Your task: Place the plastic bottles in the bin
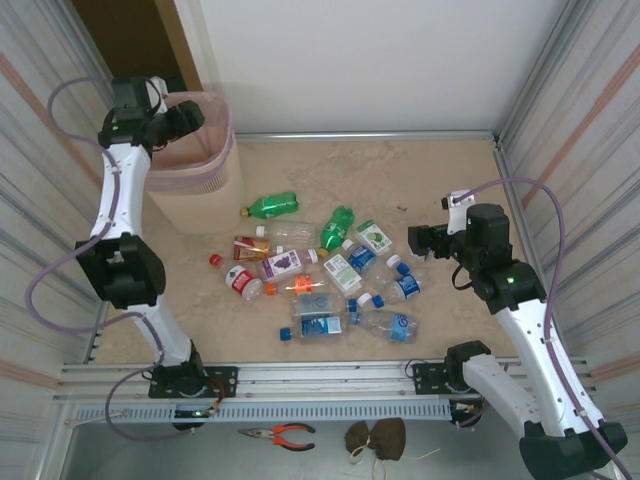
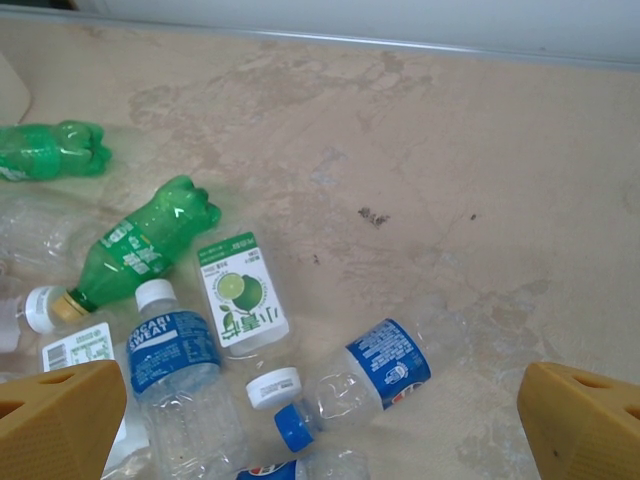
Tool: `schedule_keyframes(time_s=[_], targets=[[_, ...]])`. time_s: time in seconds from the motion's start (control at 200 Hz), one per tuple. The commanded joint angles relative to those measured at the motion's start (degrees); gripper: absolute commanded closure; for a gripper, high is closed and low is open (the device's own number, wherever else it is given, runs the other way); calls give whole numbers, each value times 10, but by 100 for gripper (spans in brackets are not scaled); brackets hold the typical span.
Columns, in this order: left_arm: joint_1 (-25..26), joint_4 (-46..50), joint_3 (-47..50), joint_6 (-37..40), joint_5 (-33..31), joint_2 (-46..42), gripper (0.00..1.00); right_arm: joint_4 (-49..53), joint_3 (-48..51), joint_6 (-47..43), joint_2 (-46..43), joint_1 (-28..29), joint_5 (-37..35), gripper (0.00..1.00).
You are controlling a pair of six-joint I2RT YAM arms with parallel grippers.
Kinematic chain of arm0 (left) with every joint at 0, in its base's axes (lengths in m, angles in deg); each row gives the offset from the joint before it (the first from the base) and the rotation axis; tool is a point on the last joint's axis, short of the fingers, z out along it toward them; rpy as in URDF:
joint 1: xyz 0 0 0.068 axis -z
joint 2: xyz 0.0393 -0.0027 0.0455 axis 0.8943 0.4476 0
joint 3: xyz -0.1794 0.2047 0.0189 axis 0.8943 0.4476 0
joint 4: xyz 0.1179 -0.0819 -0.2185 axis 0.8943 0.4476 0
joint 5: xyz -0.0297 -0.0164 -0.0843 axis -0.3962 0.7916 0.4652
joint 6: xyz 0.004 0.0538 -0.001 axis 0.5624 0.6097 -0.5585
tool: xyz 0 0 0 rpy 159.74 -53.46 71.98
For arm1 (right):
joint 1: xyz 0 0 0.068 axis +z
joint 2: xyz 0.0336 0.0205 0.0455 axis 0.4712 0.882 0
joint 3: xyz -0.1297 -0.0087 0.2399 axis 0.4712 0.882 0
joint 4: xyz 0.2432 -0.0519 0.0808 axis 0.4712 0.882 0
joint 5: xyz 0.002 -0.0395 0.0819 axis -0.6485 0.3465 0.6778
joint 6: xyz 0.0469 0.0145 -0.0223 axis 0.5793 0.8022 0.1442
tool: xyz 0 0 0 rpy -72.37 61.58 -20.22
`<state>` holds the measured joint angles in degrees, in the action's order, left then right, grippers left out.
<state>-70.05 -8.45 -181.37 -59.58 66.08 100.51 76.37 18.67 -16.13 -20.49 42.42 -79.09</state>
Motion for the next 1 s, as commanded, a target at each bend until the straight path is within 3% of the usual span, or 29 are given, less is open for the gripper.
schedule_keyframes(time_s=[0.0, 0.205, 0.481, 0.767, 0.997], targets=[[2, 15, -7, 27, 10, -59, 25, 12, -6, -1, -5, 7, -4, 1], [2, 50, 25, 45, 37, -138, 25, 24, -7, 7, 1, 12, -5, 1], [5, 100, 136, 50, 73, -263, 27, 35, -14, 8, 6, 15, 12, 1], [65, 113, 305, 9, 26, -412, 28, 40, -11, 11, 10, 16, 34, 1], [75, 114, 444, -32, 1, -477, 28, 51, -7, 14, 4, 26, 38, 1]])
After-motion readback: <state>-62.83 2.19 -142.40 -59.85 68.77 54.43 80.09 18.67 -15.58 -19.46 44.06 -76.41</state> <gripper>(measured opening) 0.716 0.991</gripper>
